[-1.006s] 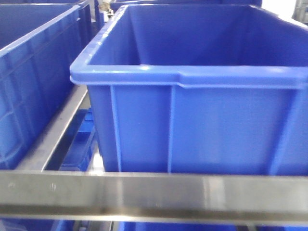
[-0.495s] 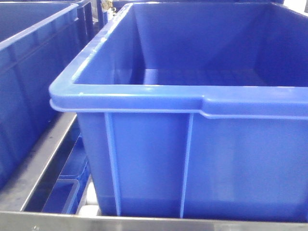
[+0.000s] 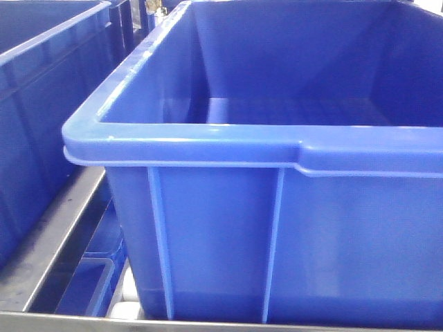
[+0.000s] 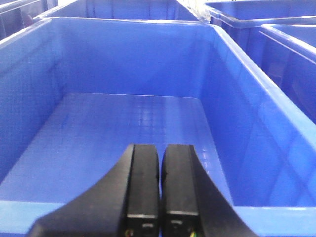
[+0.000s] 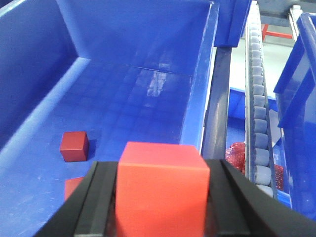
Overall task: Pick red cube and place on left shelf
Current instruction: 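Move the right gripper with the red cube over the blue crate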
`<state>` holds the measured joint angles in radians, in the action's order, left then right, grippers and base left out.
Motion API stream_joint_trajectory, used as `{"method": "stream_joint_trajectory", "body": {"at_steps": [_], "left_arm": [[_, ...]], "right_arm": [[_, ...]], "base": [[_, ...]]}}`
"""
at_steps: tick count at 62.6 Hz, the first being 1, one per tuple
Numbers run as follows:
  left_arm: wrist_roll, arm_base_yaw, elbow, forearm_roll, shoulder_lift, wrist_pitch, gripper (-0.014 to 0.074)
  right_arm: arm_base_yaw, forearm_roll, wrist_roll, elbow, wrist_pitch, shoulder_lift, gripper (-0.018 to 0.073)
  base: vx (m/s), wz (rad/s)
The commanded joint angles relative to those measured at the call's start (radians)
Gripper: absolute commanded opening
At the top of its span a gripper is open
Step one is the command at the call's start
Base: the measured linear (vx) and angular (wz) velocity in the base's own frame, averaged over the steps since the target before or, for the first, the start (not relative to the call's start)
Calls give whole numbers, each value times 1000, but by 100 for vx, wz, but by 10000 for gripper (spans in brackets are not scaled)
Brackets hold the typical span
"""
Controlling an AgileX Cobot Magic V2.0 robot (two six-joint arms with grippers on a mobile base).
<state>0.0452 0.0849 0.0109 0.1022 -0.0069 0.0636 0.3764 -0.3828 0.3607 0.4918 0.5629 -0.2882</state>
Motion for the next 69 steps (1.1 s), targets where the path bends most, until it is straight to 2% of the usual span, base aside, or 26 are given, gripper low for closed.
{"method": "stream_joint_trajectory", "body": {"at_steps": [1,43,58,69], "left_arm": [[-5,6,24,4,-12,-70,102],[-5,6,24,4,-12,-70,102],[-5,6,24,4,-12,-70,102],[-5,6,24,4,-12,-70,102]], "right_arm": [[-6,-27,-9,29,-79,-8,127],[-6,-27,-7,47,-94,-12,127],[-3,25,-11,229,-53,-169,127],[40,111,-132,380,49,-407,127]], "base": [[0,0],[0,0],[0,0],[0,0]]}}
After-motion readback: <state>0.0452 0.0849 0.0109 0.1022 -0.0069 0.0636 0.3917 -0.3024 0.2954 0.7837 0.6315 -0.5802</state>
